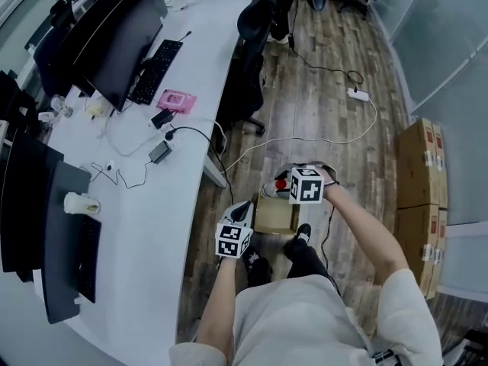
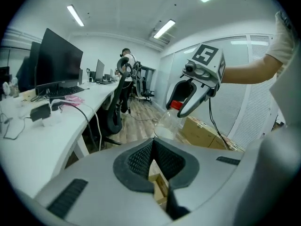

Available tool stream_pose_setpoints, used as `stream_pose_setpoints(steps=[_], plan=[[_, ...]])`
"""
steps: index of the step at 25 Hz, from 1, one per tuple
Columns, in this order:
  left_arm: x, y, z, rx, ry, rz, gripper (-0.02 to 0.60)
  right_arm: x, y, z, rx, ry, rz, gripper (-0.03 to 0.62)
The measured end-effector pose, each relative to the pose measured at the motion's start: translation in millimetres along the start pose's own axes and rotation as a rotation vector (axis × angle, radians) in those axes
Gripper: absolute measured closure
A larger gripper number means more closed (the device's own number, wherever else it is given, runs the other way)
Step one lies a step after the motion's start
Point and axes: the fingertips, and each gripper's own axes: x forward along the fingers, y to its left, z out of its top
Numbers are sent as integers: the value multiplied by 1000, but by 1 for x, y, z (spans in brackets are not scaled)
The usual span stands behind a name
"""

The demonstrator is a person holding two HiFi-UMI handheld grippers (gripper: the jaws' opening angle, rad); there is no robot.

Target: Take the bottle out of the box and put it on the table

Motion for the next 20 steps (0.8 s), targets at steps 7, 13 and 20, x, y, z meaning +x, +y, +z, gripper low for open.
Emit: stream_pose_setpoints(steps=[7,13,20], plan=[[-54,42,33,-24,-65,101,569,-46,-16,88,-133,-30,-11,413],[-118,109,48,-59,-126,242,569,-42,-28,187,-253,-54,15,413],[-200,171,19,-150,-159,405,569,15,-23,297,-378,-70,75,413]])
